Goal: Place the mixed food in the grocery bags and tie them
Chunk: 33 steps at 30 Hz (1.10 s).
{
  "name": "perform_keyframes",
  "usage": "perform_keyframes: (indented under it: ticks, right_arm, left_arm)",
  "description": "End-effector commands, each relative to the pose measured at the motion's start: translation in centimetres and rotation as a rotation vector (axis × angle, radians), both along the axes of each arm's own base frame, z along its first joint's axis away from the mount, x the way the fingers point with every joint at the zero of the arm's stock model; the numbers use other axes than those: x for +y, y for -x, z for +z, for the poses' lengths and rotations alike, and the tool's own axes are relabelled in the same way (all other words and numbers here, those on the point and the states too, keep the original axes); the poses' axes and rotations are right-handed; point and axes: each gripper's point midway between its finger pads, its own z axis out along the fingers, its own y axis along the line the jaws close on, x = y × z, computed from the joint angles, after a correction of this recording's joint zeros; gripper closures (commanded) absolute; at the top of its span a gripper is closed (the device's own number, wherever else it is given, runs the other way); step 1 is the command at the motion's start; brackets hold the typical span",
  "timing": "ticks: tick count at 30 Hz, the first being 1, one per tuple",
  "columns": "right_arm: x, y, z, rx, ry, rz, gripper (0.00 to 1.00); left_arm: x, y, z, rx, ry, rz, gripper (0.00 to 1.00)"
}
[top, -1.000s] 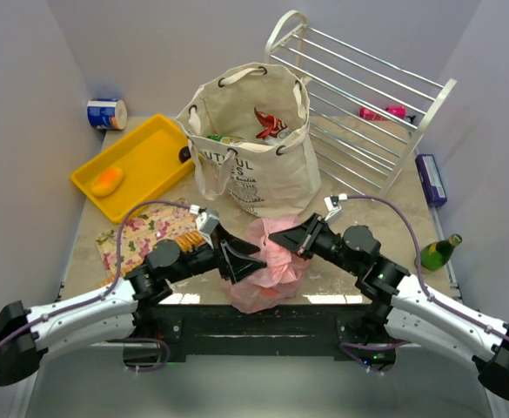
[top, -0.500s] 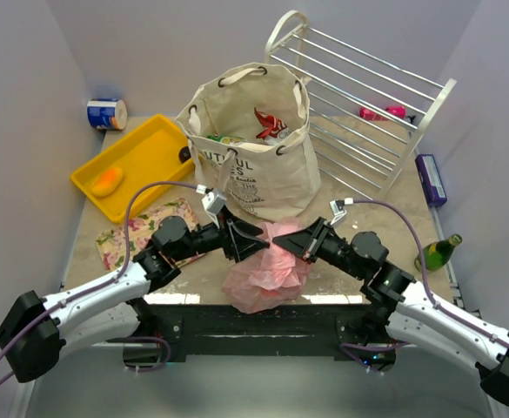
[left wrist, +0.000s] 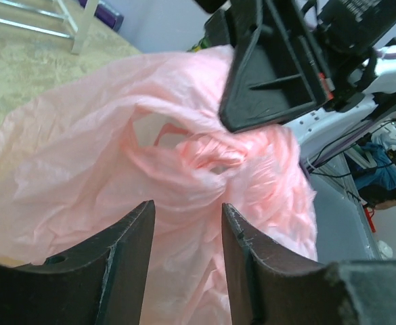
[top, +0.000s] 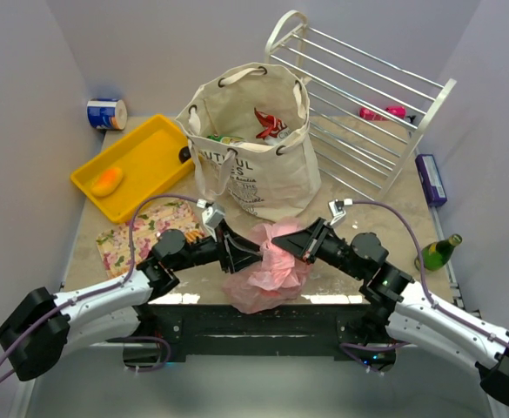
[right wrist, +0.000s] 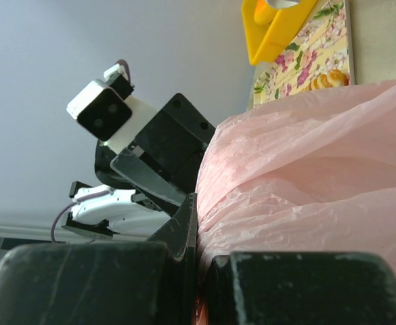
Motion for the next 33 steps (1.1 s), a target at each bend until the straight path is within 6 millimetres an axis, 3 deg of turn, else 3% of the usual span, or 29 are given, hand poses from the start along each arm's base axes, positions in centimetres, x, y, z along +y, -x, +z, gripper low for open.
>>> perform_keyframes:
  ticks: [1, 7, 12, 13, 15, 20, 23, 28, 31, 33]
  right_arm:
    - [0.2, 0.2, 2.6, -0.054, -0.038, 0.023, 1.00]
    - [0.2, 0.3, 2.7, -0.059, -0.036, 0.023, 1.00]
    - [-0.2, 0.3, 2.8, -0.066, -0.035, 0.012, 1.00]
    - [-0.2, 0.3, 2.7, -0.065, -0.032, 0.009, 1.00]
    - [-0.2, 0.4, 2.6, -0.063, -0.028, 0.012, 1.00]
    - [-0.2, 0.3, 2.6, -0.068, -0.019, 0.013, 1.00]
    - [-0.2, 0.3, 2.8, -0.071, -0.016, 0.011, 1.00]
    - [-0.4, 0.2, 2.9, -0.074, -0.010, -0.001, 1.00]
    - [-0.6, 0.2, 2.9, -0.074, -0.003, -0.009, 1.00]
    - [-0.7, 0.1, 2.9, -0.077, -0.004, -0.014, 1.00]
  left_arm:
    - [-0.3, -0.4, 1.1, -0.010, 0.058, 0.004, 0.53]
    - [-0.5, -0.4, 2.1, -0.015, 0.094, -0.004, 0.56]
    - [0.4, -1.6, 4.6, -0.016, 0.119, 0.095, 0.46]
    - [0.5, -2.1, 3.9, 0.028, 0.084, 0.122, 0.45]
    - [0.4, -3.0, 4.4, 0.093, 0.092, 0.166, 0.45]
    - [-0.6, -2.8, 3.5, 0.225, 0.105, 0.124, 0.42]
    - [-1.1, -2.8, 2.4, 0.256, 0.066, 0.109, 0.43]
    - [-1.4, -1.9, 2.3, 0.274, 0.076, 0.057, 0.44]
    - [-1.6, -1.4, 2.5, 0.281, 0.092, 0.031, 0.53]
    - [-1.7, -1.0, 2.2, 0.292, 0.092, 0.015, 0.65]
